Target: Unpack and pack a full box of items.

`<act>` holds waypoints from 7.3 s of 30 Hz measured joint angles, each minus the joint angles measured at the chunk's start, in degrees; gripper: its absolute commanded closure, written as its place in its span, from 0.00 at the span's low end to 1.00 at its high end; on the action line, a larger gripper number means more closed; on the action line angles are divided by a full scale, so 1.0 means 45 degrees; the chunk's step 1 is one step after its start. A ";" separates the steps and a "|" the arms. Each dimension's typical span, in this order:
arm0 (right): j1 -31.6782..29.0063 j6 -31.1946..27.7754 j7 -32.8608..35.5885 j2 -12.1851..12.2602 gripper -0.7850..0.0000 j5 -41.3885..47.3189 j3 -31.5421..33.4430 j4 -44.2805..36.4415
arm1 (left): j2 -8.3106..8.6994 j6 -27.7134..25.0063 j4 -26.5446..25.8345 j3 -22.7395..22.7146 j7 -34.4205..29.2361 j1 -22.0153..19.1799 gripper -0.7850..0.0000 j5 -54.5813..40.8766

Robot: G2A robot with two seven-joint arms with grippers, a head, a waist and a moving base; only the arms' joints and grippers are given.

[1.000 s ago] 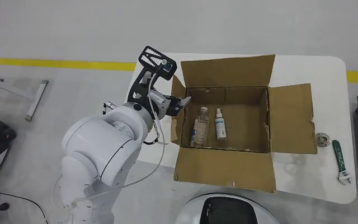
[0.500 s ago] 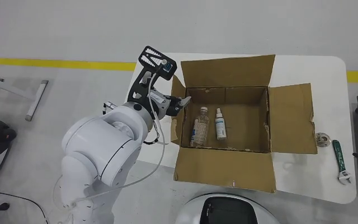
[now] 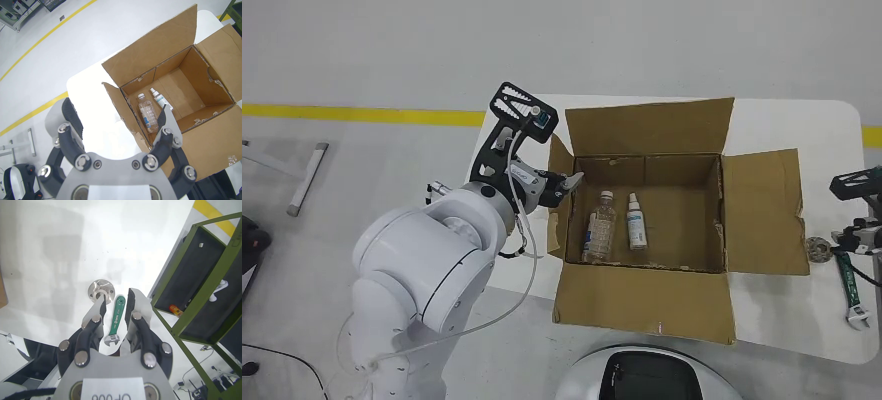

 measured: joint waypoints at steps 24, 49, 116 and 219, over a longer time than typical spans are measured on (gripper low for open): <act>-0.0219 0.0645 -0.0630 0.0548 0.55 0.0320 -0.1302 0.0976 | 0.0000 0.0000 0.0000 0.0000 0.0000 0.0000 0.00 0.0000; -0.0369 0.0962 -0.1403 0.0757 1.00 0.0082 -0.1833 0.1279 | 0.0000 0.0000 0.0000 0.0000 0.0000 0.0000 0.00 0.0000; 0.4515 0.5566 -0.3749 0.0903 1.00 0.3660 -0.9895 -0.1052 | 0.0000 0.0000 0.0000 0.0000 0.0000 0.0000 0.00 0.0000; -0.3703 0.5475 0.0005 0.0798 0.55 0.1035 0.1680 -0.2305 | 0.0000 0.0000 0.0000 0.0000 0.0000 0.0000 0.00 0.0000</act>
